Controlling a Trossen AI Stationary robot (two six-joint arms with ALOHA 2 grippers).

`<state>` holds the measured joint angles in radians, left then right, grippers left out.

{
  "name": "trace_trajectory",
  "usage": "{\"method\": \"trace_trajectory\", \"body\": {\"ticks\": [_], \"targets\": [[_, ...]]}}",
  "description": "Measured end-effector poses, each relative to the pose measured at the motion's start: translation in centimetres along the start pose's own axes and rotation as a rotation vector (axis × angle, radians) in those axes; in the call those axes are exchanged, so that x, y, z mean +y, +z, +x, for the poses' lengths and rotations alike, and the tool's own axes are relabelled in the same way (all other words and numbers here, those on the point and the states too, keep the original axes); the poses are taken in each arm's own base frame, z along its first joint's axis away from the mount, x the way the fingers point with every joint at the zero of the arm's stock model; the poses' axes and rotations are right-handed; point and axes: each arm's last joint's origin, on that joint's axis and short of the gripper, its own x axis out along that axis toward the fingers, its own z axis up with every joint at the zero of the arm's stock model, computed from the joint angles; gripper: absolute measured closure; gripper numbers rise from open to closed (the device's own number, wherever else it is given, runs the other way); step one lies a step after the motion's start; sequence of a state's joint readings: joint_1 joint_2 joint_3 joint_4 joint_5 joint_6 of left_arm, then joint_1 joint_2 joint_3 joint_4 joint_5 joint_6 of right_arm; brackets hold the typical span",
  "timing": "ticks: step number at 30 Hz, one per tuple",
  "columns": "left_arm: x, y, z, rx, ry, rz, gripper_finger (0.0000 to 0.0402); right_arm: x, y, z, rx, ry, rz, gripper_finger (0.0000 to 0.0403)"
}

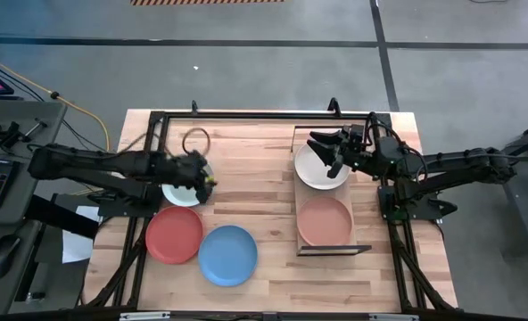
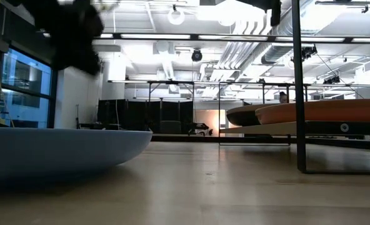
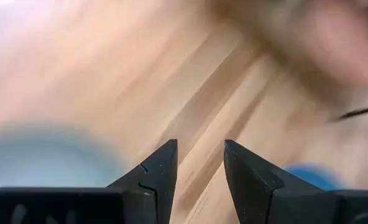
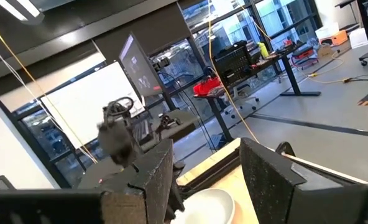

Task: Place and stack plates onto a shelf
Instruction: Stack the gray plate on top of the white plate on the shelf

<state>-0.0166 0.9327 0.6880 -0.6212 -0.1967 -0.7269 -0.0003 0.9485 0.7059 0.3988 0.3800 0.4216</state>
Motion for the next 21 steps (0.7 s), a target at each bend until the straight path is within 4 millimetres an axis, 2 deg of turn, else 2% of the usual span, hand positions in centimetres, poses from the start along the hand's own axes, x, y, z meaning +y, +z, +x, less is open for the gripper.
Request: {"method": "trace_trajectory", "body": {"ticks": [3,7,14,21], "targets": [[0.6,-1.6,1.5,0.176,0.165,-0.063,0.0282,-0.1,-0.1,0.0,0.005,-0.021,0.018,0.0234],[0.6,-2.5,3.8,0.287,0.294,-0.094,0.0282,-0.2,-0.2,0.0,0.011,-0.049,0.013,0.0234],[0.0,-3.5,7.6,0.424,0.312,-0.108,0.0282,-0.3,-0.3,0.0,0.02,-0.053,0.009,0.0234],[0.3,-4.3,9.4,0.463,0.404,-0.081,0.0282,-0.3,-0.3,0.0,0.021,-0.053,0.008,0.0234]]}}
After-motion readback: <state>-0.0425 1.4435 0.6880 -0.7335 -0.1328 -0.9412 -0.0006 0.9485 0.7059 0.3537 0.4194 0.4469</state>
